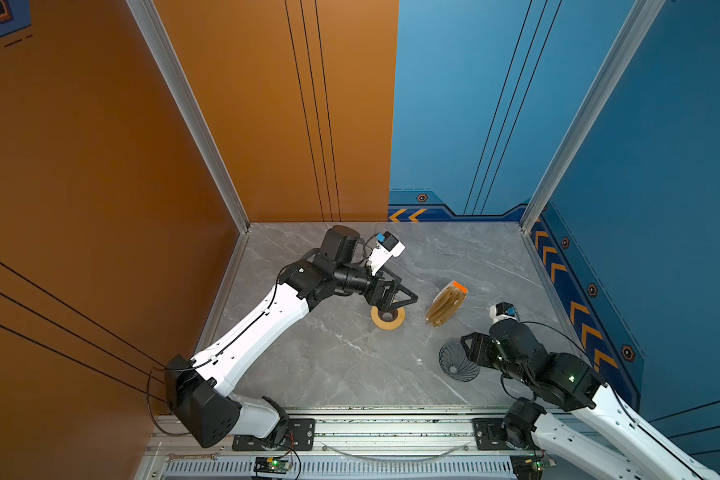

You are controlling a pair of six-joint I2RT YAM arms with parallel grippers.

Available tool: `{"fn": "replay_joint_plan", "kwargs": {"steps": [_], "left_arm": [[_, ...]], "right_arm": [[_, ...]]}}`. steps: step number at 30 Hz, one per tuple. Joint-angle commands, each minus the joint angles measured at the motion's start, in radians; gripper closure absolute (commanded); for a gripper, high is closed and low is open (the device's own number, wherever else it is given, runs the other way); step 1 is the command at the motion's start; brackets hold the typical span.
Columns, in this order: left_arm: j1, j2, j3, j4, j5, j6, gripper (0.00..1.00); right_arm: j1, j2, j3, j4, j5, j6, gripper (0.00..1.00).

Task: Place the coffee filter in the dripper
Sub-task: 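Withdraw the right gripper from the base toward the glass cone, then lower the right gripper onto the glass cone rim and close on it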

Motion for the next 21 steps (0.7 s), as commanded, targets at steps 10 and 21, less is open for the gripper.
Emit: {"fn": "replay_joint_plan", "kwargs": {"steps": [10, 21], "left_arm": [[-0.026, -0.021, -0.008, 0.016, -0.022, 0.006, 0.02], [-0.026, -0.02, -0.005, 0.009, -0.034, 0.009, 0.02]], "right_arm": [[-0.214, 0.018, -0.138, 0.037, -0.212, 0.003, 0.38], [-0.23, 0.018, -0.224, 0.117, -0.289, -0.005, 0.42]]}}
